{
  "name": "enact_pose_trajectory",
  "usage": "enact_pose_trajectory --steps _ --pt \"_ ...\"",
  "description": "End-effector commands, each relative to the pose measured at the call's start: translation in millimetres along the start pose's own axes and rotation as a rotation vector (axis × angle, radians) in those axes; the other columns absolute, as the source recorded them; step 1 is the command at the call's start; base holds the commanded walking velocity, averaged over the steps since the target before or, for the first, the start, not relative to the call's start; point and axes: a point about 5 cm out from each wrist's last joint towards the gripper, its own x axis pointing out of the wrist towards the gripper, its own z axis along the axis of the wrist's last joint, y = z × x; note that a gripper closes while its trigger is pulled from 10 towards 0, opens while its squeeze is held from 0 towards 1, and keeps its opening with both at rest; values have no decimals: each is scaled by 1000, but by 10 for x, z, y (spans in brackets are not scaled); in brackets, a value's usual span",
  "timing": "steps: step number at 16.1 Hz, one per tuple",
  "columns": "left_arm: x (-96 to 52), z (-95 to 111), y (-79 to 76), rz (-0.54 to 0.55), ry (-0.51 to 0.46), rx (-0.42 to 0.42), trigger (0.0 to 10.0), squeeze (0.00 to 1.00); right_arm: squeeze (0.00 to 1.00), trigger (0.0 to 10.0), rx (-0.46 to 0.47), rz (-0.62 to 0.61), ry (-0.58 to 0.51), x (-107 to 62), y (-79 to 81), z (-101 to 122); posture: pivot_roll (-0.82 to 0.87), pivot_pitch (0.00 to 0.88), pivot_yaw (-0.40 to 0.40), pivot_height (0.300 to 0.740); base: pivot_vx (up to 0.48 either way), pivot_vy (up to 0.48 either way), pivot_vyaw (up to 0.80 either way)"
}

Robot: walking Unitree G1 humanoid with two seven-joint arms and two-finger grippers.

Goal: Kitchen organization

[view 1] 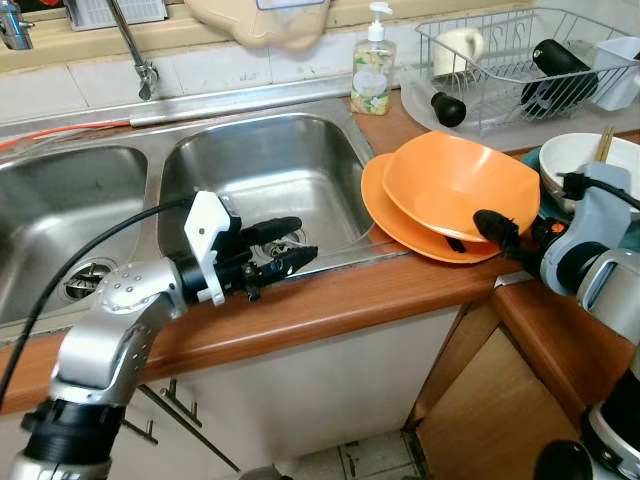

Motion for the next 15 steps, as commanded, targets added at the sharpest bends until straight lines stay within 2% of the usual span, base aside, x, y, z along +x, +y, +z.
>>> enact_pose_trajectory --steps 1,4,10,15 --pt "-41 33 -5 9 5 -3 10000 0 0 4588 29 -3 14 2 -12 0 -69 0 69 740 0 0 0" --pt "-46 38 -63 -5 22 -24 10000 0 0 0 118 52 23 46 29 -24 -68 0 69 740 0 0 0" --pt "-31 51 -103 -15 33 -39 10000 0 0 0 212 127 57 161 107 -61 -63 0 65 740 0 0 0" --pt "-30 50 -102 -5 39 -43 10000 0 0 0 236 158 33 190 149 -21 -63 0 66 740 0 0 0"
